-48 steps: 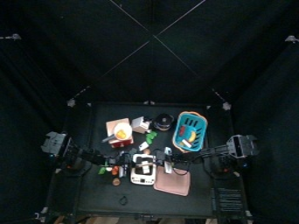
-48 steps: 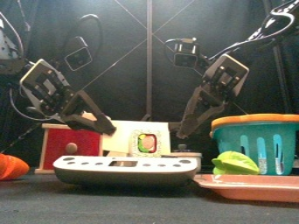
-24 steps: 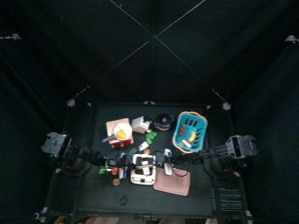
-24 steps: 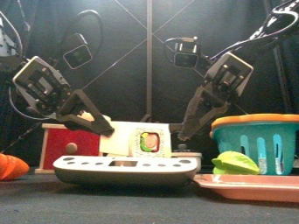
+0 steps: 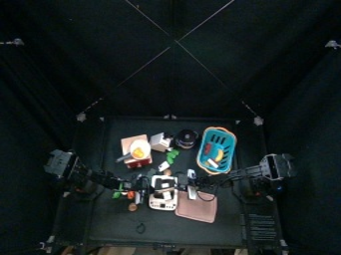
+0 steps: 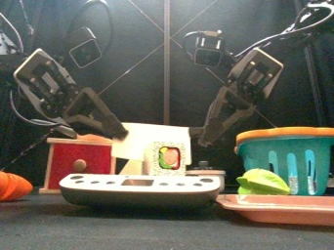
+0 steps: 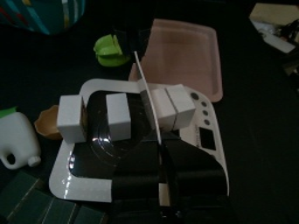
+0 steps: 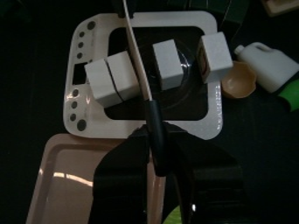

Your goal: Cut sushi roll

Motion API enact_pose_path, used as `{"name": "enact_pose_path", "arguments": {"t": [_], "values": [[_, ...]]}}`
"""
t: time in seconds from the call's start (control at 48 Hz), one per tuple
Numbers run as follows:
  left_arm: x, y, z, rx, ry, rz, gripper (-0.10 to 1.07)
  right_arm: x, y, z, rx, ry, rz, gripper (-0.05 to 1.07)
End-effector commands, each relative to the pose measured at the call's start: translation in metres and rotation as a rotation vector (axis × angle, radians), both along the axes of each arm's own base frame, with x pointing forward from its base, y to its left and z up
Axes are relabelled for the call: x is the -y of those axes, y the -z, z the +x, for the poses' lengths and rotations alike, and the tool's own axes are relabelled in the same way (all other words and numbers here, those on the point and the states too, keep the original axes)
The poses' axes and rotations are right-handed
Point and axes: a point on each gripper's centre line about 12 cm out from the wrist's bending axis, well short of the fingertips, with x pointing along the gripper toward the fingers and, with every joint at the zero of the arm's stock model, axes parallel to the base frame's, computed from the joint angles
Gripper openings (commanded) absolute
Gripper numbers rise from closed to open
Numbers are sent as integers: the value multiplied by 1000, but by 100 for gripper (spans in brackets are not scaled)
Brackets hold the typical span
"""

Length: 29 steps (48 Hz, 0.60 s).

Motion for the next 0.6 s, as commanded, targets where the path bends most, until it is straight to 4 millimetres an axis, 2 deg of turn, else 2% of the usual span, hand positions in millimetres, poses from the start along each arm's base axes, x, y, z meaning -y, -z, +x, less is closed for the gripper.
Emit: {"name": "enact_pose_path", "arguments": {"t": [0.0,0.083,0.25,0.583], "values": [[7,-26,3,88,24,-13,30,5,-38,5,109,6,-9,50],[7,-37,0,123,33,-12,30,5,-47,3,138,-1,-17,50],[8,-44,-4,152,53,-4,30,4,-53,-3,154,-4,-16,50],[12,-41,-3,146,65,-6,30,-1,-53,-6,155,-18,-12,50]]}}
